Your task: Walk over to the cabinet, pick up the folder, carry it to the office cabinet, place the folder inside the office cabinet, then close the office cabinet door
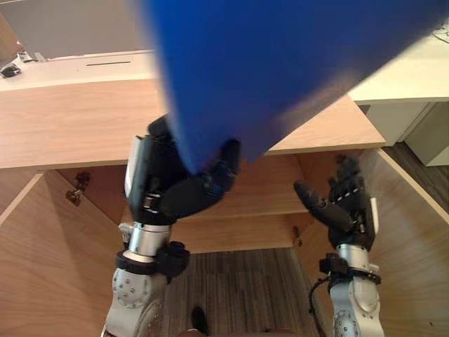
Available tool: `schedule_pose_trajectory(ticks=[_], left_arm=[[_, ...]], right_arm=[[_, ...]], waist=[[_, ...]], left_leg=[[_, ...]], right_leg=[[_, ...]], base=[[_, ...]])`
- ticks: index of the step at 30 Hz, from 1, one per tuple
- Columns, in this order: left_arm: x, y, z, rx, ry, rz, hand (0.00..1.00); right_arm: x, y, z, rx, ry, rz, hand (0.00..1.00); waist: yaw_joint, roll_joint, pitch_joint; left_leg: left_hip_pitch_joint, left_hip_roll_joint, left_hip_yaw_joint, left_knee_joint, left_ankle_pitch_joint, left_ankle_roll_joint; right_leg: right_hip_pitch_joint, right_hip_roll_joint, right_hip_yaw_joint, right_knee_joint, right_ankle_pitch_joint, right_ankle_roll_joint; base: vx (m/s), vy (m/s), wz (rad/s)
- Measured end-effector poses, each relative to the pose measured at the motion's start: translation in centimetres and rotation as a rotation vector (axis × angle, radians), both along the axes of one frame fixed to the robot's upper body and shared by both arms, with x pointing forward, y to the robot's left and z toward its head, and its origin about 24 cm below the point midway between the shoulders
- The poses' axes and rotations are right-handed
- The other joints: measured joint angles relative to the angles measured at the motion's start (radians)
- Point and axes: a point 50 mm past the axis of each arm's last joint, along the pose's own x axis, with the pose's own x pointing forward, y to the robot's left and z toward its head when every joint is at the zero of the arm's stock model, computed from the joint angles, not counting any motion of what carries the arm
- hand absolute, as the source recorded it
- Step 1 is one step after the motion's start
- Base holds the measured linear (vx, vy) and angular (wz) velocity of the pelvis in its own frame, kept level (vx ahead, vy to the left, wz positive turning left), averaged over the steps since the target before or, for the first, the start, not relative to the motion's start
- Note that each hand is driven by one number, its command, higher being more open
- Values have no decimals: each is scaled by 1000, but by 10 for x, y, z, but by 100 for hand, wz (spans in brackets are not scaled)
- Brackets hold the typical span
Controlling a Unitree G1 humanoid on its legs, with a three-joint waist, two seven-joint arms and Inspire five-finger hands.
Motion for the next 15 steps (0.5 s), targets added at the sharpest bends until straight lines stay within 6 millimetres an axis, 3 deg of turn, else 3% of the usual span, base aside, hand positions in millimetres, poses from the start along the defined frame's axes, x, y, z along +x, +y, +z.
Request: schedule_pose_trajectory(ticks=[5,15], left_arm=[[-1,5,-19,-79,133,-82,0],[1,9,-56,-4,306,-191,0]], right_arm=[[11,1,28,-55,-138,48,100],[24,14,40,-288,-164,292,100]], waist=[[3,-8,0],[5,-8,-1]], left_leg=[[0,-1,13,0,0,0],[-1,-2,10,-5,7,9]], right_leg=[[-5,-2,12,-8,11,2],[-4,-4,10,-10,15,6]], base=[[2,4,-7],[0,0,0]])
